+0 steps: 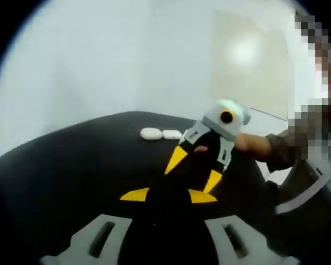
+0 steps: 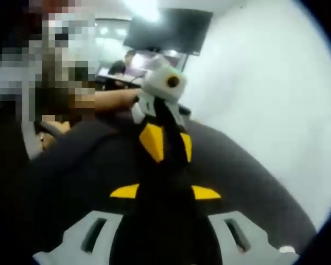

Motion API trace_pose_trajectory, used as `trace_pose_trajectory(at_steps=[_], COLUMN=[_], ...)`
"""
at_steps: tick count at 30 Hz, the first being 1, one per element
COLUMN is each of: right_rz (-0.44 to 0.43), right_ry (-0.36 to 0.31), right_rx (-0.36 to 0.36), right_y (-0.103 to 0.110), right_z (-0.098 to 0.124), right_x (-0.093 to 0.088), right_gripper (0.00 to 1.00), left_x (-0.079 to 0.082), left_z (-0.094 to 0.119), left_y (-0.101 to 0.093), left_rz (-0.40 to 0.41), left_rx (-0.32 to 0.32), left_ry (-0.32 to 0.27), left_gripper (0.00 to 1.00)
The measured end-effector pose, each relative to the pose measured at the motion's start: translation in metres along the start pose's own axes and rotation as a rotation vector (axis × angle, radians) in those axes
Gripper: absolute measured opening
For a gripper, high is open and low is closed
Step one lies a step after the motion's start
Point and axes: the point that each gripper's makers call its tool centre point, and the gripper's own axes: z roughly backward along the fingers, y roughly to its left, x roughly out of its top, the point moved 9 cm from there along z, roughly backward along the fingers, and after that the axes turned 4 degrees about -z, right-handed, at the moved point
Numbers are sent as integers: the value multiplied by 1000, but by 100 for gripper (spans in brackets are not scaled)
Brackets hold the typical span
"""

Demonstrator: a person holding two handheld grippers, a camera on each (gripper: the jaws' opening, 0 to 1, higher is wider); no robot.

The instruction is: Pick up three earphones and place each one into its charging case using tactile feedback, ensure that each earphone is properly inserted and securely positioned inside the case.

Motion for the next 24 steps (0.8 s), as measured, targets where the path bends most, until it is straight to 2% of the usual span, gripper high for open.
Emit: trace_pose_trajectory(at_steps=[3, 5, 8, 10, 11, 13, 16, 18, 20, 23, 24], right_rz=[-6, -10, -1, -8, -24, -29, -14, -16, -26, 22, 8], right_ry=[-1, -6, 0, 2, -1, -6, -24, -55, -55, -6, -55], right_rx=[-14, -12, -1, 19, 32, 38, 30, 31, 53, 47, 21], right_y=[-1, -3, -5, -6, -5, -5, -4, -2, 1, 4, 3], right_z=[0, 0, 7, 14, 17, 20, 24, 23, 19, 12, 8], right_x=[-1, -1, -2, -3, -2, -1, 3, 7, 6, 0, 1], right_gripper=[34, 34, 32, 31, 31, 30, 30, 32, 35, 39, 39], left_x=[-3, -5, -5, -4, -4, -3, -3, -3, -3, -4, -4], left_z=[-5, -5, -4, -4, -4, -4, -4, -4, -4, -6, -7], left_y=[-3, -6, -9, -15, -16, -17, -11, -9, -9, -12, -12], left_rz=[-9, 0, 1, 6, 5, -7, -23, -22, -21, -39, -43], left_rx=[-18, -46, -75, -127, -133, -130, -71, -59, -62, -81, -88], left_ry=[34, 65, 73, 68, 65, 62, 60, 55, 54, 61, 65], left_gripper=[24, 22, 21, 19, 17, 17, 18, 18, 18, 18, 19])
